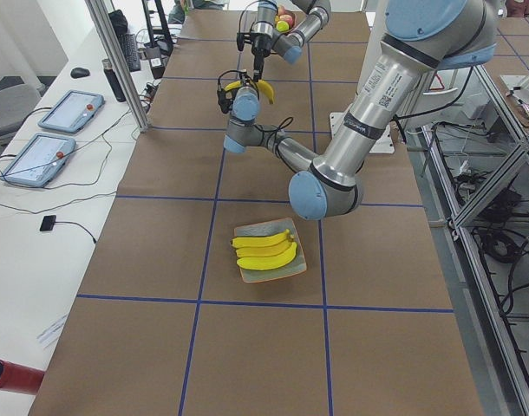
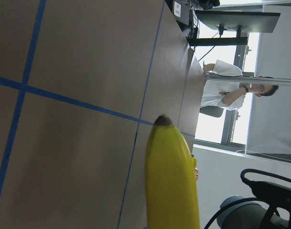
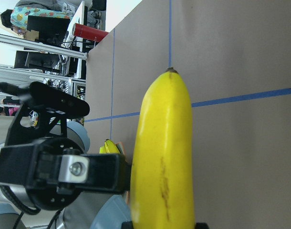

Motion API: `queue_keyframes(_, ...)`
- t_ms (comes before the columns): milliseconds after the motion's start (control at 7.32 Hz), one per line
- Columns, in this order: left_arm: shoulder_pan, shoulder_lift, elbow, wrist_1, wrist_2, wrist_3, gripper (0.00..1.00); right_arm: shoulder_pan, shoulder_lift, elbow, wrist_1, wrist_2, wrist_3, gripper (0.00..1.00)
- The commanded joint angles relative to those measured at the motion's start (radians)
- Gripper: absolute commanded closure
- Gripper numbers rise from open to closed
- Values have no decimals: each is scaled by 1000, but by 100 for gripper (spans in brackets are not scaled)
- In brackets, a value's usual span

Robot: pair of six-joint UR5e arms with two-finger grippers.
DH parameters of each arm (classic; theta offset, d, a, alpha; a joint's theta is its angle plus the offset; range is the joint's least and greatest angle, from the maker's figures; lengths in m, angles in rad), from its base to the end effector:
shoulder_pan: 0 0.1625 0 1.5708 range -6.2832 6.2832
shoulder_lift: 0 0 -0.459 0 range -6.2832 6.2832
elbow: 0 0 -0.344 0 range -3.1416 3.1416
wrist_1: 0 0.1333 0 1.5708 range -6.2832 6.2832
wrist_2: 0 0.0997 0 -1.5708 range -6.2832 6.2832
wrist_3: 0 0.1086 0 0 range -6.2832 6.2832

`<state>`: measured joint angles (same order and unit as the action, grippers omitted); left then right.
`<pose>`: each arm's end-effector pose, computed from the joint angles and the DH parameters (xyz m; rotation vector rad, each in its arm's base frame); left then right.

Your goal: Transfer all bananas from basket to plate

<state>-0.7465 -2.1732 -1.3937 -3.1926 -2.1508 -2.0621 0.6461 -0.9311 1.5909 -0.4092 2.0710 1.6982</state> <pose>0.3965 -0.4673 0.2685 -0.1029 1.9679 -0.2141 -0.4409 -0.4342 0.1997 0.1138 -1.7876 0.0988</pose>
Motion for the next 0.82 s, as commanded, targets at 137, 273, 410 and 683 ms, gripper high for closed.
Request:
queue_keyframes(137, 13, -2, -1, -7, 22, -1, 17, 0, -18, 3, 32, 1, 6, 100)
queue_keyframes(273, 13, -2, -1, -7, 22, -1, 17, -3, -37, 3, 62, 0, 6, 100)
queue_keyframes(410, 13, -5, -1, -7, 25, -1, 18, -5, -37, 3, 63, 0, 6, 100)
queue_keyframes(683, 13, -7, -1, -7, 28, -1, 18, -6, -32, 6, 64, 0, 18, 100)
